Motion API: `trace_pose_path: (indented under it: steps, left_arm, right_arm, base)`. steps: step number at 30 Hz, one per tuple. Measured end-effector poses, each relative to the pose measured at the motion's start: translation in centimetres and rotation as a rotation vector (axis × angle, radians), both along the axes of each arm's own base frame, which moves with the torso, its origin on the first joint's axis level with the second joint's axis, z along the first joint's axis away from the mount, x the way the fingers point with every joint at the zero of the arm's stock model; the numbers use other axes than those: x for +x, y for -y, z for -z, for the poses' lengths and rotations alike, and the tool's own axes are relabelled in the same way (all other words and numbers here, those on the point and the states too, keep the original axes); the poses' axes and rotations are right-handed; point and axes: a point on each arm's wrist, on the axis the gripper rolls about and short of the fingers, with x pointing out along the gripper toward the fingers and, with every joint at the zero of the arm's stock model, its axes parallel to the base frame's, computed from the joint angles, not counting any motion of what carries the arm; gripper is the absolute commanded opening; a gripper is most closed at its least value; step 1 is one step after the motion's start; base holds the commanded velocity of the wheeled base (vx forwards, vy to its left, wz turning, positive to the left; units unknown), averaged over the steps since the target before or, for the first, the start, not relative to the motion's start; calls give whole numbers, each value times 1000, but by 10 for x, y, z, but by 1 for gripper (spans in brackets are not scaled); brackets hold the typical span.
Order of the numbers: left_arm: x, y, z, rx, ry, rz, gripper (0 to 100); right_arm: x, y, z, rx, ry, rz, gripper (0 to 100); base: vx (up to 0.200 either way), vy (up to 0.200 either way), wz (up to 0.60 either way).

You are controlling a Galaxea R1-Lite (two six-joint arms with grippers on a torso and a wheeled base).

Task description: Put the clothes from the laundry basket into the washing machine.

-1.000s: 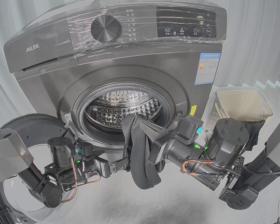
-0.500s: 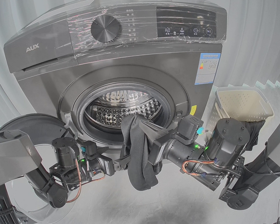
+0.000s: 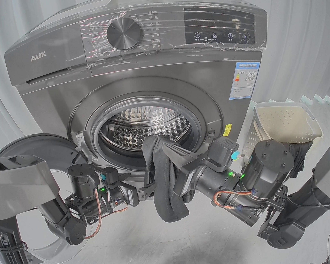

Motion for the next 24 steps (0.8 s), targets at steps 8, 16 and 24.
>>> trace_pose_path:
  steps: [8, 16, 24]
  left_arm:
    - [4, 1, 11, 8, -11, -2, 100]
    - [8, 3, 17, 2, 6, -1, 0]
    - [17, 7, 21, -23, 56, 4, 0]
  right_arm:
    - [-1, -1, 1, -1, -1, -3, 0]
    - [-2, -2, 1, -2, -2, -6, 0]
    - [-4, -3, 2, -3, -5, -14, 0]
  base:
    - [0, 0, 0]
    - [0, 0, 0]
    - [0, 0, 0]
